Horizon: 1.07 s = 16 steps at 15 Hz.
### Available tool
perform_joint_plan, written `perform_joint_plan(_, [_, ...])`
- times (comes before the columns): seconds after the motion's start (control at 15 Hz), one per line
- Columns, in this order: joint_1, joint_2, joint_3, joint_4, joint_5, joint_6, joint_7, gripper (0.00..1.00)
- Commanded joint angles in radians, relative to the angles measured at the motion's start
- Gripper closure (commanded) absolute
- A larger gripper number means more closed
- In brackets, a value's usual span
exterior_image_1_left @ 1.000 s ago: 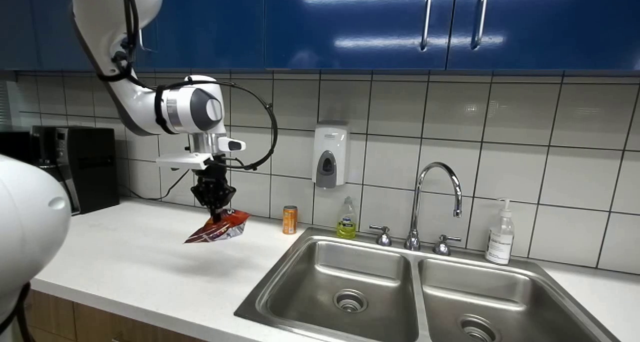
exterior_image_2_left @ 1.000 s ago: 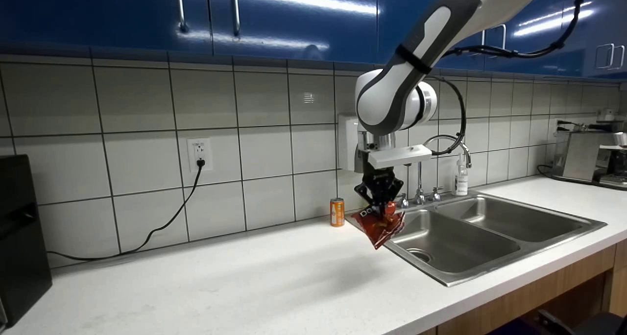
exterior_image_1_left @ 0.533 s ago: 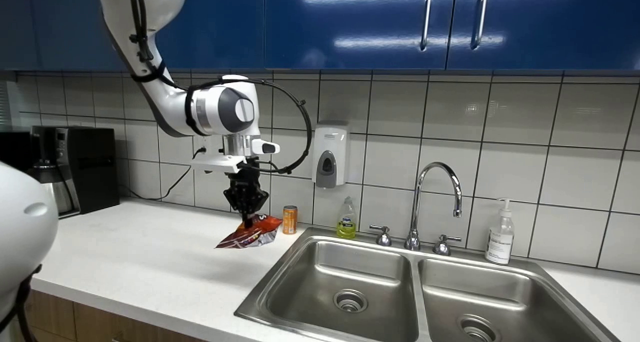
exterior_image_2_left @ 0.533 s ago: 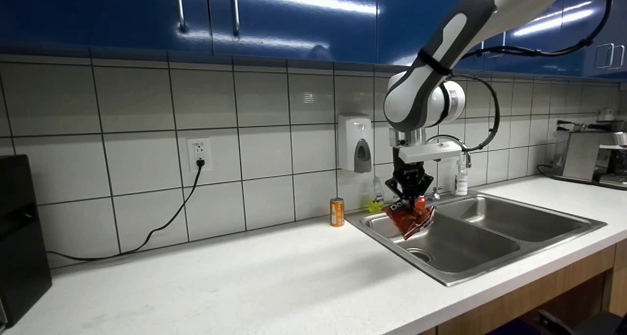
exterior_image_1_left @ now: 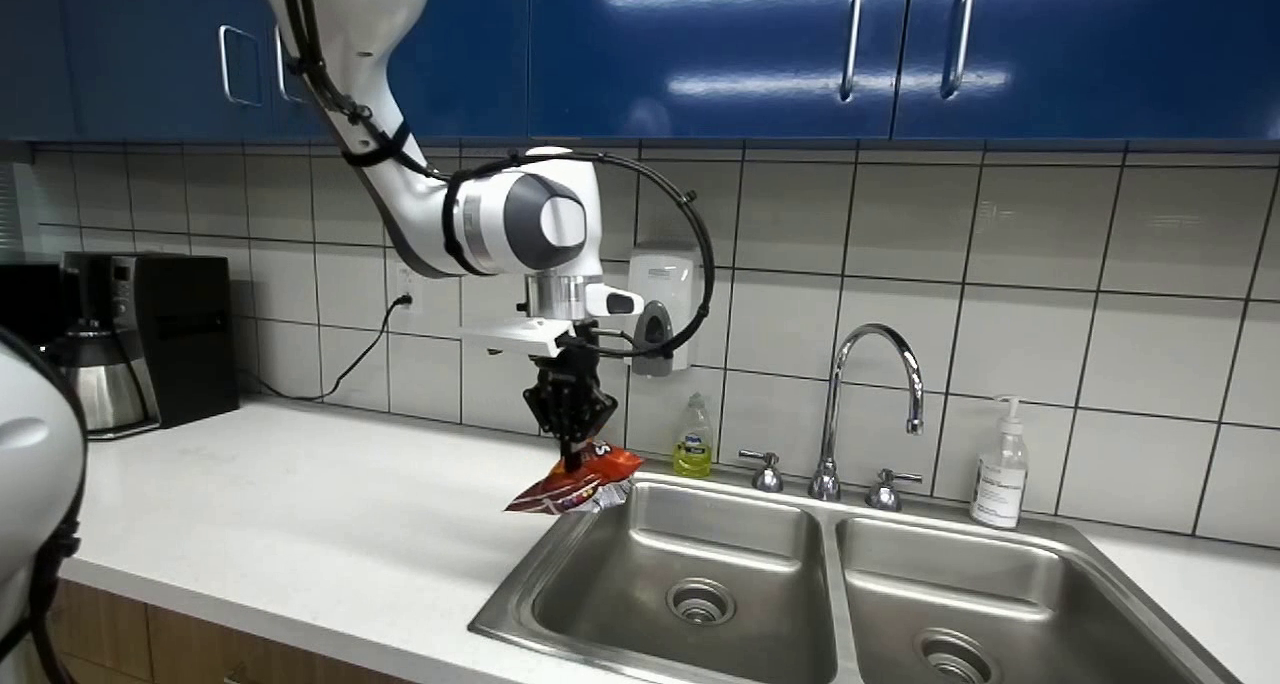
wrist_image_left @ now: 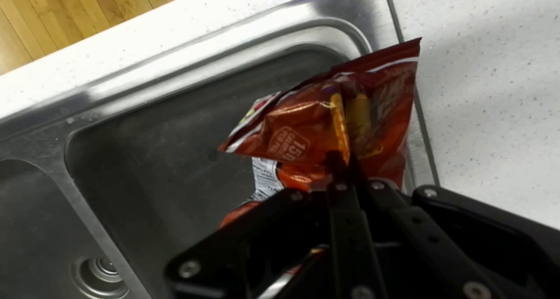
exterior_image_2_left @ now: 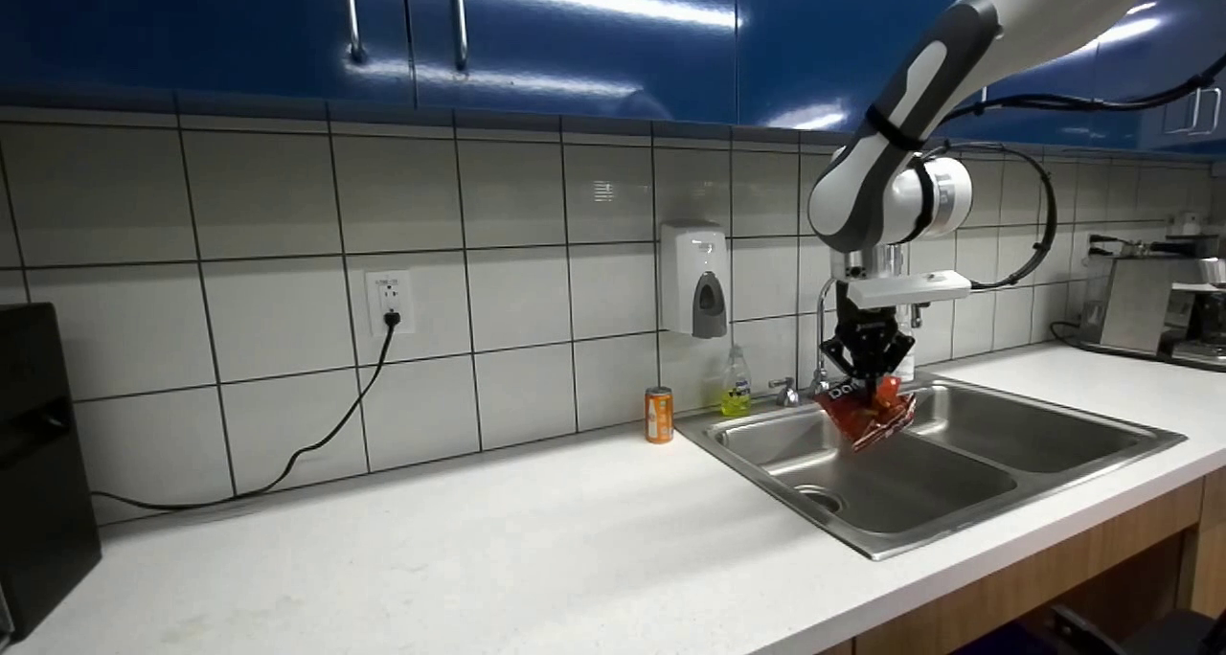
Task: Put the Doritos packet in the sink on the left.
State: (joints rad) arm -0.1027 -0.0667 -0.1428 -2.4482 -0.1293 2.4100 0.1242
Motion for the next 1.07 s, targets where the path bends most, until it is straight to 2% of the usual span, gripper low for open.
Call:
perform_joint_plan(0.0, [-0.043, 0.057, -0.027, 0.06, 0.011, 0.009, -0.057, 1.0])
perform_joint_plan(0.53, [-0.073, 0.248, -0.062, 0.209, 0.012, 0.049, -0.057, 1.0])
perform_joint_plan(0.6, [-0.072, 0.257, -0.063, 0.223, 0.013, 0.043, -0.06, 1.0])
perform_joint_plan(0.67, [-0.062, 0.223, -0.063, 0.176, -0.001, 0.047, -0.034, 0.99])
perform_joint_plan(1.0, [-0.062, 0.258, -0.064, 0.212, 0.0, 0.047, -0.034, 0.99])
